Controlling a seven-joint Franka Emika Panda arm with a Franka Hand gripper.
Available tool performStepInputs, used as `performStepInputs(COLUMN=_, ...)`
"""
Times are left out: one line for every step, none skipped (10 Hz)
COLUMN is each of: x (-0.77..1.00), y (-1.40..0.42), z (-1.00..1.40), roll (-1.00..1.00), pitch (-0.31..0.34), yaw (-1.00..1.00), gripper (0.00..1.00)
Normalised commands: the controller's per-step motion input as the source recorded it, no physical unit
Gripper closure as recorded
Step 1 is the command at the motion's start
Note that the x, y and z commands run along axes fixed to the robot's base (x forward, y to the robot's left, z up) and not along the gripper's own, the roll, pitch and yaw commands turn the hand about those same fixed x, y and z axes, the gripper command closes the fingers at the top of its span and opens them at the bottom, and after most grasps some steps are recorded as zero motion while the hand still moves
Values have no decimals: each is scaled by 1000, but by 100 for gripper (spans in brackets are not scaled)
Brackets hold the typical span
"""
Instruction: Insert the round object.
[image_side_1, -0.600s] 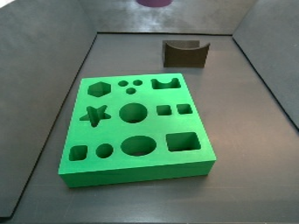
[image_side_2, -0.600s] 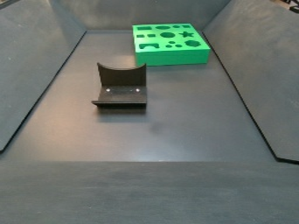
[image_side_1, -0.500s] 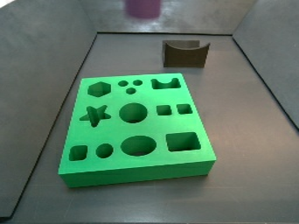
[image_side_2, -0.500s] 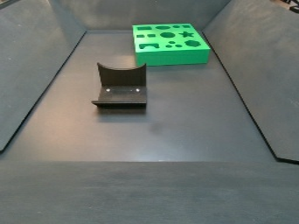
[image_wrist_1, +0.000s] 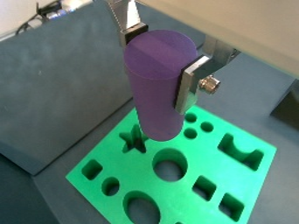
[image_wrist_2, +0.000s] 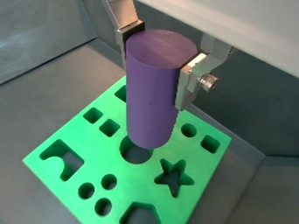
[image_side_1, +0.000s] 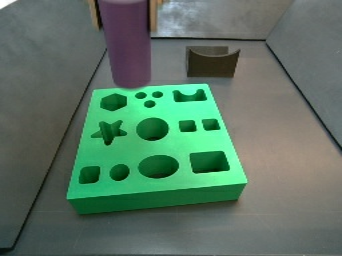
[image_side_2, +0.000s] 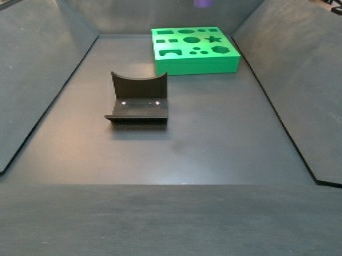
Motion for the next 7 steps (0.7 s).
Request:
performStepInputs(x=549, y=0, z=-631, roll=-130, pitch=130, yaw=-183, gripper=100)
performStepInputs(x=434, y=0, z=-746, roll=-99, pitch=89, yaw=-137, gripper=100)
performStepInputs(x=246, y=0, z=-820, roll=-70, pitch=0, yaw=-91, gripper=100)
performStepInputs(x=74, y=0, z=-769, roll=0, pitch=-43, yaw=-20, gripper=100)
performStepInputs(x=17, y=0, z=-634, roll=19, pitch=-37, yaw=-6, gripper=100)
performStepInputs(x=0, y=3, z=-486, roll=21, pitch=-36, yaw=-14, gripper=100)
performStepInputs(x=0, y=11, z=-423, roll=0, pitch=-17, yaw=-26, gripper=100)
